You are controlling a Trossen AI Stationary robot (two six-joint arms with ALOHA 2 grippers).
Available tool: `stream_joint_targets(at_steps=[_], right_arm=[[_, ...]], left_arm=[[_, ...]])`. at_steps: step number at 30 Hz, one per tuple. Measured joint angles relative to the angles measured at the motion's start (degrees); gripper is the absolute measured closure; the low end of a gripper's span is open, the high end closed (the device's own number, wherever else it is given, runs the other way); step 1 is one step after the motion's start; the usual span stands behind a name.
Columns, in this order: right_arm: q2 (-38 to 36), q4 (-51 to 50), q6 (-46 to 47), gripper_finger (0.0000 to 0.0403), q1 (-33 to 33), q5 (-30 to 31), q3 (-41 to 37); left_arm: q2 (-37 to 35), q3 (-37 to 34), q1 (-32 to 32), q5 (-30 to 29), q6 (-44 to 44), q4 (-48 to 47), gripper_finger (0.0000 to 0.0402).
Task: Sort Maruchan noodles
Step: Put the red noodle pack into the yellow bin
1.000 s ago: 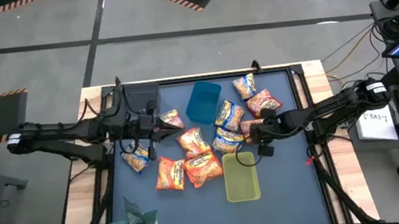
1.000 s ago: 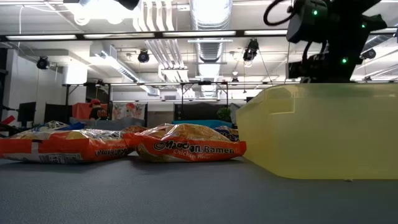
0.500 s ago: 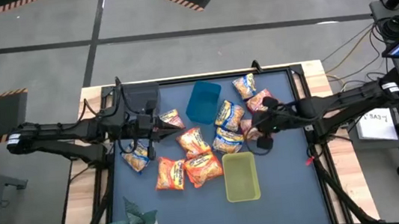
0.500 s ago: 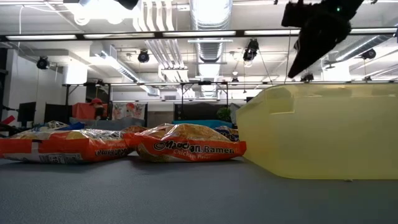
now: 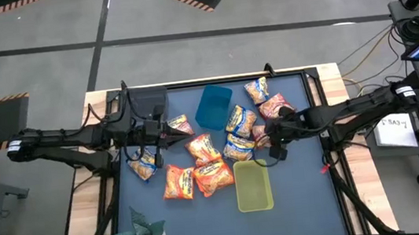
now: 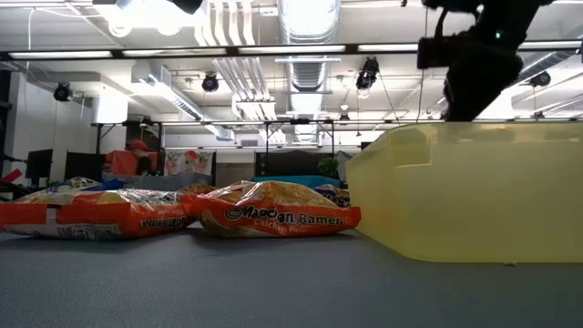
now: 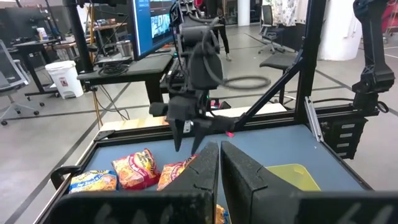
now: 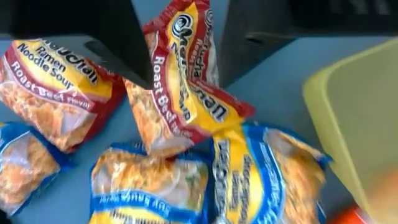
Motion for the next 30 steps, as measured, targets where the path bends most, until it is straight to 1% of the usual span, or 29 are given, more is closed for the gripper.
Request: stream_joint_targets(at_steps=[4,8,10,13,16,18,21,25,30], right_arm=[[4.04,0.42,-2.52,0.0159,0.51,0.02,-2.42],[8.3,2.53,-3.27,0.0129,0.54,0.02,-5.4],[10.08,5.79,-3.21,0.012,0.52,0.1,-6.68],[12.6,9.64,-2.44,0.0114,0.45,2.45,-7.79],[15.28,9.85,-1.85,0.0121,0.41,5.55,-7.95],[16.31,10.01,-1.81,0.0139,0.42,6.31,-7.95],[17.67,10.4,-1.81,0.0184,0.43,6.75,-7.93],[17.71,10.85,-1.47,0.0262,0.42,6.67,-7.91],[14.93,10.83,-1.24,0.0359,0.43,5.77,-7.97]], left_arm=[[-0.01,0.0,0.0,0.02,0.0,-0.01,0.0402],[-0.01,-0.03,0.0,0.02,0.01,-0.1,0.0402],[-0.01,-0.11,0.0,0.02,0.28,-0.15,0.0402],[-0.01,-0.11,0.0,0.02,0.63,-0.13,0.0402],[-0.01,-0.11,0.0,0.02,0.63,-0.13,0.0402],[-0.01,-0.11,0.0,0.02,0.63,-0.12,0.0402],[-0.01,-0.18,0.0,0.04,0.17,-0.08,0.0402],[-0.01,-0.22,0.0,0.04,0.02,-0.07,0.0402],[-0.01,-0.22,0.0,0.04,-0.04,-0.07,0.0402]])
